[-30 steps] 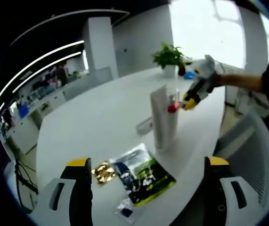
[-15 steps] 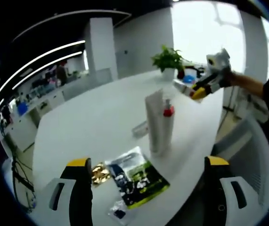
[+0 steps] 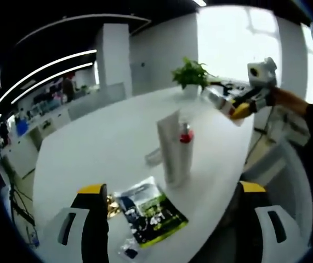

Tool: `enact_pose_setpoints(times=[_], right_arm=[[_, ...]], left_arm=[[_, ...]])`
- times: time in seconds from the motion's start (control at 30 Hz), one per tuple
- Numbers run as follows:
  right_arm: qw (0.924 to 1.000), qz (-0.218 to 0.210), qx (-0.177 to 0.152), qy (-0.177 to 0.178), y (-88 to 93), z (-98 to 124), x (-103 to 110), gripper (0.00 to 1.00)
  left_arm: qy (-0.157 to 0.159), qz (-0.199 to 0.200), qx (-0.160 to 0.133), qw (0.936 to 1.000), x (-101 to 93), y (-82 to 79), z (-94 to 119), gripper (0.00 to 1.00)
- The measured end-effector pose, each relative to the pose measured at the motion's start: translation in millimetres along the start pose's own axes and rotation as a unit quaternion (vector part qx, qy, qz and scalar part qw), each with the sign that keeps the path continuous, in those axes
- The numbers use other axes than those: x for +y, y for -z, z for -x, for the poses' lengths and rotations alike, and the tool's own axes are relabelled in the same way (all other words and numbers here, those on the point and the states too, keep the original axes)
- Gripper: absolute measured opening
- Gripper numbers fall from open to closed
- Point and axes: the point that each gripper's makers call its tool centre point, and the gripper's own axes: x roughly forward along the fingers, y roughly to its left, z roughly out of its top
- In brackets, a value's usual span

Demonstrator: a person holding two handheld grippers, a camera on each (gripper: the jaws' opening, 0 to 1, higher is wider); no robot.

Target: Arrange the skincare products in the storage area until every visible bottle or jar stands upright without overlapping.

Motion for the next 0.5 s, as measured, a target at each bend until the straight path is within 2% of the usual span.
enact_pose_setpoints(times=[0.3, 0.5], right_arm=[[0.9990, -0.012, 0.002, -0.043, 7.4, -23.7, 25.7, 0.18], [0.9980, -0.017, 0.003, -0.060, 10.7, -37.1, 38.6, 0.18]], left_arm=[[0.031, -0.001, -0.007, 0.9995, -18.0, -3.8, -5.5, 0.82], [0.050, -0.001, -0.029, 0.9983, -28.1, -13.5, -8.8, 0.77]])
